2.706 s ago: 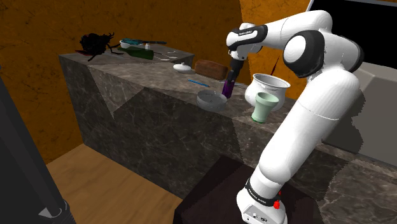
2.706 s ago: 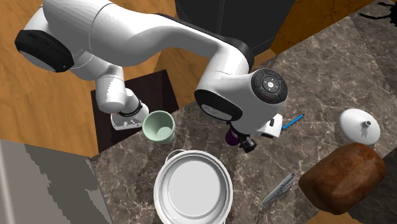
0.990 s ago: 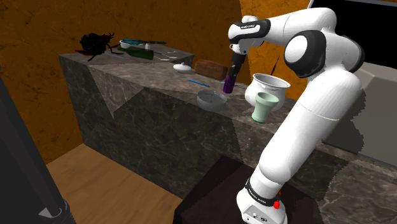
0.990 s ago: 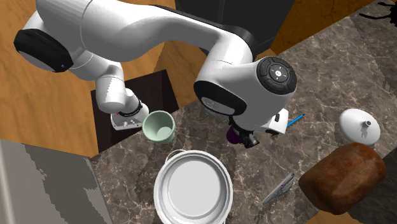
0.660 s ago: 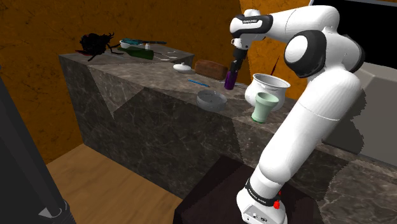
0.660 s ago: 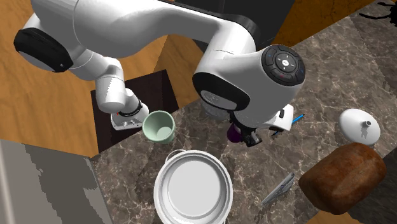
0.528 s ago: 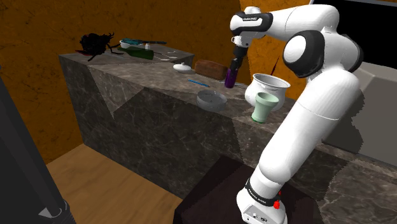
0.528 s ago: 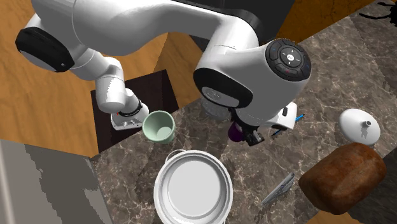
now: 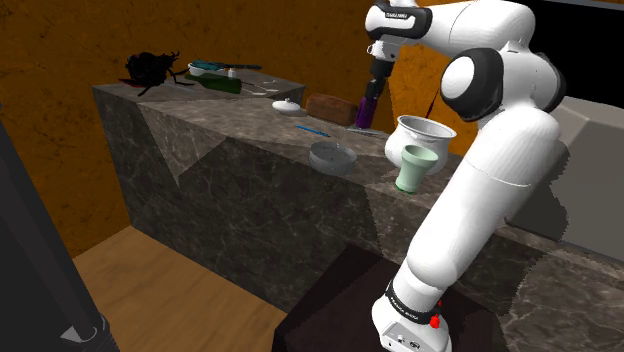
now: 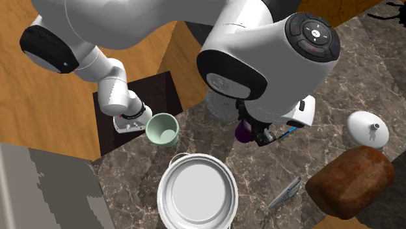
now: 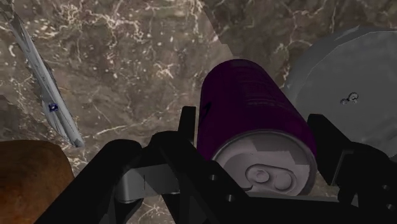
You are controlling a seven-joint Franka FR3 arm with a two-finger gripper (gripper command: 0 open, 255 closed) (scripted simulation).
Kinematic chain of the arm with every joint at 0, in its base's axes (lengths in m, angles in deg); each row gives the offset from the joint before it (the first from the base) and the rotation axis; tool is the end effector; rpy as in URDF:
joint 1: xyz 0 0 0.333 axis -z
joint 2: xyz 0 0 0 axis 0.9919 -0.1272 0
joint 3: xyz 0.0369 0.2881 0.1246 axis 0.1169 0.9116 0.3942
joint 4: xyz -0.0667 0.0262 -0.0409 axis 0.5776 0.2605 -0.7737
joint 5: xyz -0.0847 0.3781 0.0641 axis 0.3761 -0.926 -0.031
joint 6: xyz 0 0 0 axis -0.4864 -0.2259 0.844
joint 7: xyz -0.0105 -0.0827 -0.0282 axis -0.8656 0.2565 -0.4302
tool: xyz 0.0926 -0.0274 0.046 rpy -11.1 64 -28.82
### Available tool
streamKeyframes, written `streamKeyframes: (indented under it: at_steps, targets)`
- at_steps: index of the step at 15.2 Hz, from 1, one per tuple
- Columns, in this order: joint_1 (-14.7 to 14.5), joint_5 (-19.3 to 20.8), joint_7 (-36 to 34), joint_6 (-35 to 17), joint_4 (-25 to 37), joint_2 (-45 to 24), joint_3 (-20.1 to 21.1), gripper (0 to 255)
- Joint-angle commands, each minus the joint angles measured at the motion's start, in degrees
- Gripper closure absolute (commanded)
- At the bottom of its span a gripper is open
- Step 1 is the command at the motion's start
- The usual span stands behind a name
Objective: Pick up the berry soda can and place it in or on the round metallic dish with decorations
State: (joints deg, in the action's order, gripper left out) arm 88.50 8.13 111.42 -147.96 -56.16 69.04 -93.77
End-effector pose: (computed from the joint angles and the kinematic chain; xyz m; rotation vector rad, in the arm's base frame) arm 0.3989 -0.3742 0.6288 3.1234 0.1458 0.0270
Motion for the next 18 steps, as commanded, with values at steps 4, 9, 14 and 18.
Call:
streamKeyframes:
  at_steps: [4,9,14,18]
  targets:
    - [-2.8,3.3,-7.0,1.4,-3.8,6.1,4.1,255]
    - [-5.2,5.3,-15.3,2.9,-8.0,11.9,9.8,255]
    - [-7.1,5.6,-22.1,4.5,-10.2,15.4,14.7,255]
    - [-6.9,6.0,-22.4,1.4,-14.3,16.4,14.7,255]
